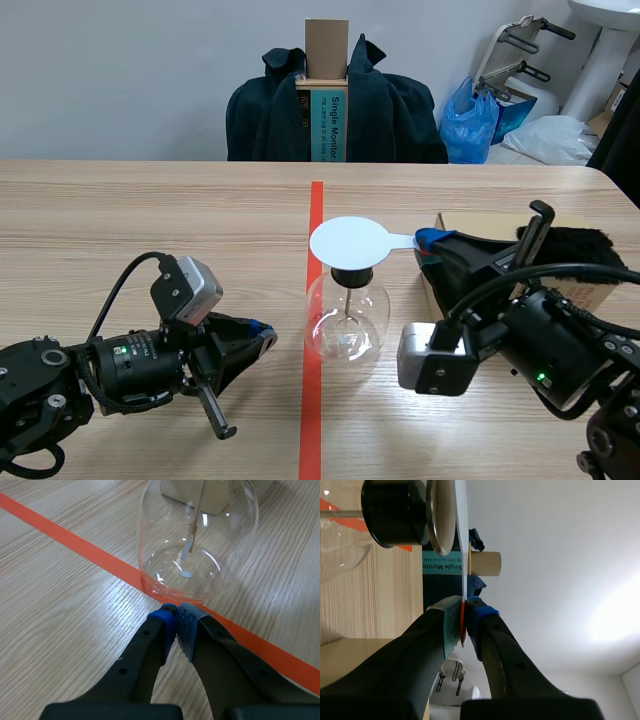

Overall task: Do the electroscope experiment.
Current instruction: 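Move the plate toward and away from the electroscope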

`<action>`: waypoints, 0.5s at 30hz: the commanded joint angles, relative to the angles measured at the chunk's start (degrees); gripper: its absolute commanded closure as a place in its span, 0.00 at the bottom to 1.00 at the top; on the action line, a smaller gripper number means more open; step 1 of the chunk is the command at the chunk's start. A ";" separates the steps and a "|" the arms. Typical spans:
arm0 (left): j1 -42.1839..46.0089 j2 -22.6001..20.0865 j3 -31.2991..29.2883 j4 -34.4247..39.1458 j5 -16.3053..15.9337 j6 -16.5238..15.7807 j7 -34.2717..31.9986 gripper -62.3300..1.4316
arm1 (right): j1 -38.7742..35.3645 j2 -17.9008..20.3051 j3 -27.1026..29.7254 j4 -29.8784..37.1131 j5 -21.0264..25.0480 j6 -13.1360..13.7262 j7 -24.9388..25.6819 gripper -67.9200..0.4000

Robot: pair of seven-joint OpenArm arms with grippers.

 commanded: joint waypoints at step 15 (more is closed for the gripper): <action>-0.15 0.00 -0.46 1.07 -0.39 -0.11 -1.01 0.94 | 0.81 0.74 0.74 0.96 0.66 -0.61 -2.08 0.98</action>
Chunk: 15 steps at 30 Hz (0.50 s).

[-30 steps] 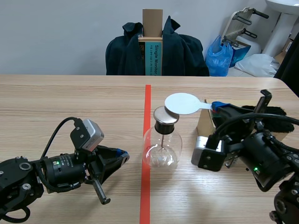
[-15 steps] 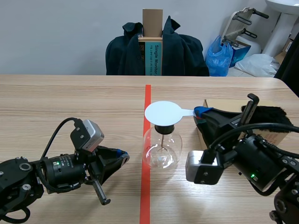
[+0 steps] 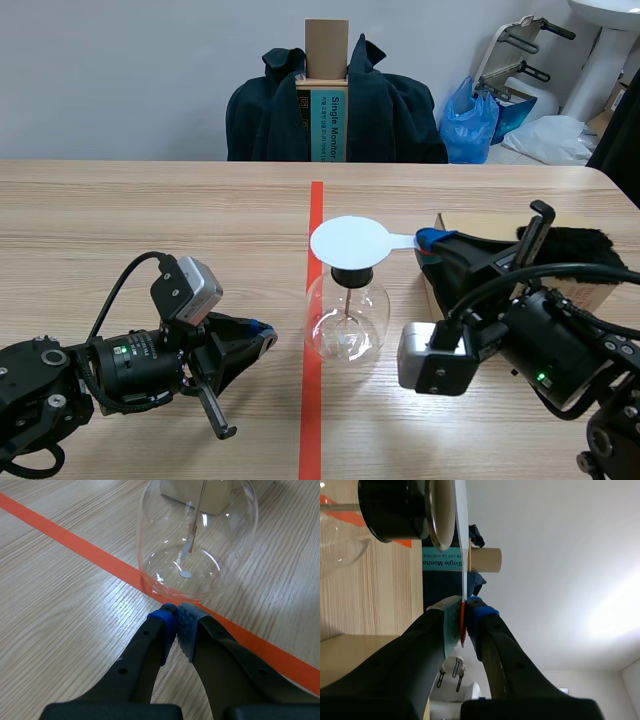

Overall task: Do the electroscope experiment.
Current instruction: 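Move the plate toward and away from the electroscope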

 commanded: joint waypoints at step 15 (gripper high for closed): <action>-0.15 0.00 -0.46 1.07 -0.37 -0.11 -1.01 0.94 | 0.68 0.76 0.74 0.96 1.77 -0.61 -17.73 0.98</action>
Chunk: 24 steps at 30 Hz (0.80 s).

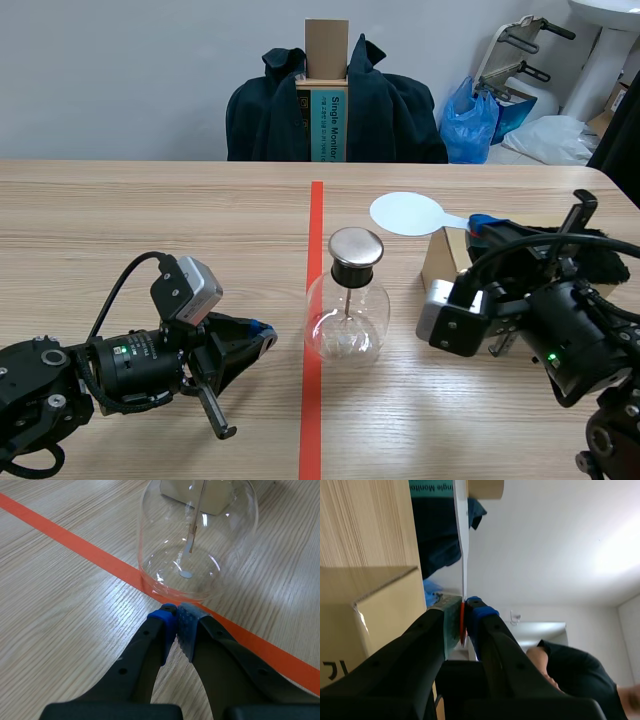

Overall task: Do the electroscope experiment.
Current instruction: 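Move the plate toward and away from the electroscope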

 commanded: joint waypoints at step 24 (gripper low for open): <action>-0.15 0.31 -0.46 1.07 1.97 0.09 -1.22 0.94 | 0.70 0.74 0.74 0.96 0.44 -0.68 1.86 0.98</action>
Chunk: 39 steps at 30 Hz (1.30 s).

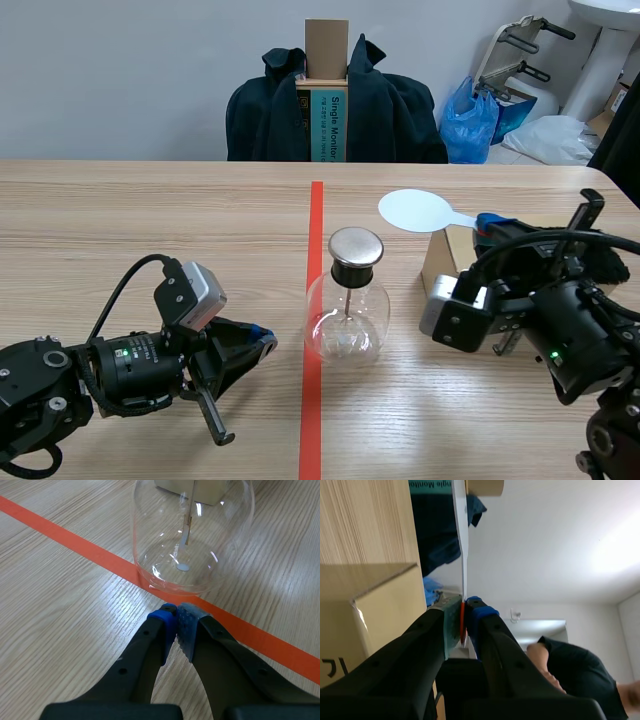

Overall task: Do the electroscope experiment.
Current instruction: 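Move the plate toward and away from the electroscope, then hold the plate still at the electroscope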

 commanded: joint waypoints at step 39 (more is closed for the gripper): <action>-0.15 0.31 -0.46 1.07 -0.63 0.04 -1.20 0.94 | 0.68 0.61 0.74 0.96 0.31 -0.83 9.77 0.98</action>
